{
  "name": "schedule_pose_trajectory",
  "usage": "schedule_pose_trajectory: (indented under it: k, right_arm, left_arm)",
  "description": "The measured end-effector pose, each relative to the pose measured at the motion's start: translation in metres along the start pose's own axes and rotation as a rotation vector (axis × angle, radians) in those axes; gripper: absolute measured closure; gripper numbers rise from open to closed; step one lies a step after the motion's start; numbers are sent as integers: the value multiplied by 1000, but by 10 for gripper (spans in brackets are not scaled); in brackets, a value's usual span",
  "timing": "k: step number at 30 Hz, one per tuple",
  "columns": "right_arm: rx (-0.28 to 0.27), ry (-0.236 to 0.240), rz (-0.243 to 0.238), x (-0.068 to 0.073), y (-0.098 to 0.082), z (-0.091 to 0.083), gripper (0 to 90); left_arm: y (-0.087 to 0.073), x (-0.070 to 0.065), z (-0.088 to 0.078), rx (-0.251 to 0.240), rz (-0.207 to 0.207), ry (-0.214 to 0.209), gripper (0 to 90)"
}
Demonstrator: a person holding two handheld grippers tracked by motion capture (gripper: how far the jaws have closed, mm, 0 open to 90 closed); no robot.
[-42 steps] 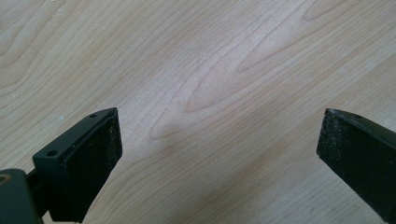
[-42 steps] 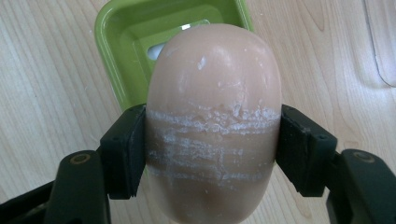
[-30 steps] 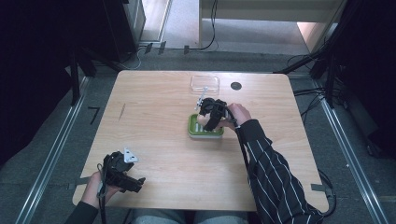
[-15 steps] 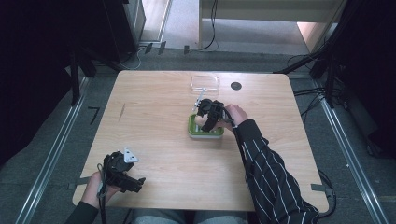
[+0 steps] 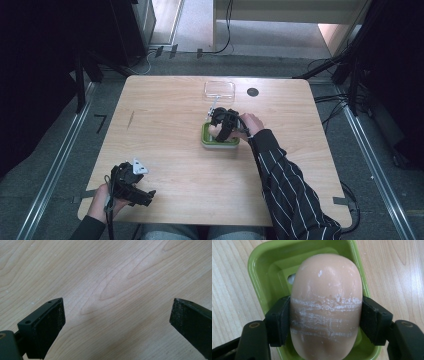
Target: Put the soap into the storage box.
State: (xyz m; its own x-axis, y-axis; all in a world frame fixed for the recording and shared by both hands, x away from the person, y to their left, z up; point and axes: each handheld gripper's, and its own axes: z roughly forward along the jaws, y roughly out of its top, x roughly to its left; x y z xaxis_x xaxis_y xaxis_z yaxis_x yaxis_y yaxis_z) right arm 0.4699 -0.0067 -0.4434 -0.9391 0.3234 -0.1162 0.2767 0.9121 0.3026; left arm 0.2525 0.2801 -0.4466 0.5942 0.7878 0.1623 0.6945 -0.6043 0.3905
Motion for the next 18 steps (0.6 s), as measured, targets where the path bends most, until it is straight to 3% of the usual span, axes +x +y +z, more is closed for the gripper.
schedule_pose_trajectory:
  k: [18]
  right_arm:
    - [-36, -2, 43, -2, -3, -10, 256]
  left_arm:
    - [1, 0, 0, -2, 4, -4, 6]
